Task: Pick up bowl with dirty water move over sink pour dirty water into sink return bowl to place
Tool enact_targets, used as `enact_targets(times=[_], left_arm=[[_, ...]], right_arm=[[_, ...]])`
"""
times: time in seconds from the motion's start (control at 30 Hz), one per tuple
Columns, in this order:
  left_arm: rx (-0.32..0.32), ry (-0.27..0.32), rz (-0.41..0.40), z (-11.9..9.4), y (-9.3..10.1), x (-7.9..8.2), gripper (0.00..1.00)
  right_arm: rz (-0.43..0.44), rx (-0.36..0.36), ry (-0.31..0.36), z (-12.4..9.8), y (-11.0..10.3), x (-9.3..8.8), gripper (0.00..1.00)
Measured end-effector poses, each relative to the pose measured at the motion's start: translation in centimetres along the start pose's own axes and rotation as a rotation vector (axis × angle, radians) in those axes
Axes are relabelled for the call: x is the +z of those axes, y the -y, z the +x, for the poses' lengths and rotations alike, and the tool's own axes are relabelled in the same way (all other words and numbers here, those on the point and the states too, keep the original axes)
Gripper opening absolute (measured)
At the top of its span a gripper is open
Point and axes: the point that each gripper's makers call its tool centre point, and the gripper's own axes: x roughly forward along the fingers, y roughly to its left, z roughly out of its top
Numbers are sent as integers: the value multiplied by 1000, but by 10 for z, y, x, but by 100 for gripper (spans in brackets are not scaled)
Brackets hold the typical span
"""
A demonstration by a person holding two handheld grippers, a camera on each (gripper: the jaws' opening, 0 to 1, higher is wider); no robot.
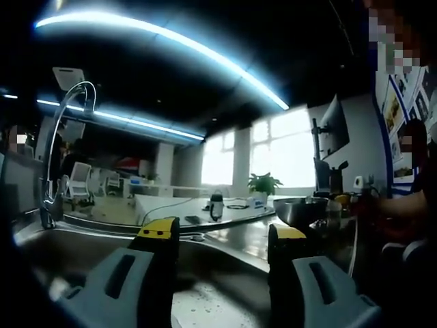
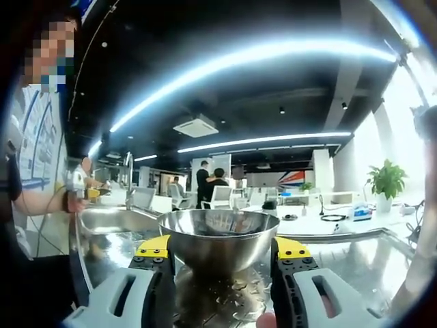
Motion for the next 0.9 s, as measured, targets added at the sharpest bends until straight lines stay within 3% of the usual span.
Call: enact_targets(times=[0.37,0.43,0.57,0.77,0.9], left_arm=[[-7,12,0,0,2,2,48],[-20,12,4,0,4,2,49],[-24,12,17,-1,6,2,49],[-34,-11,19,0,6,-1,49],[-36,-13,34,-1,7,-1,49]], right_arm=[[51,14,23,-1,0,4,50],[107,4,56,-2,6,10,50],[140,-22,105,-8,12,24,50],[117,-44,110,-7,8,51,45],[77,-15,130,-4,1,72,39]])
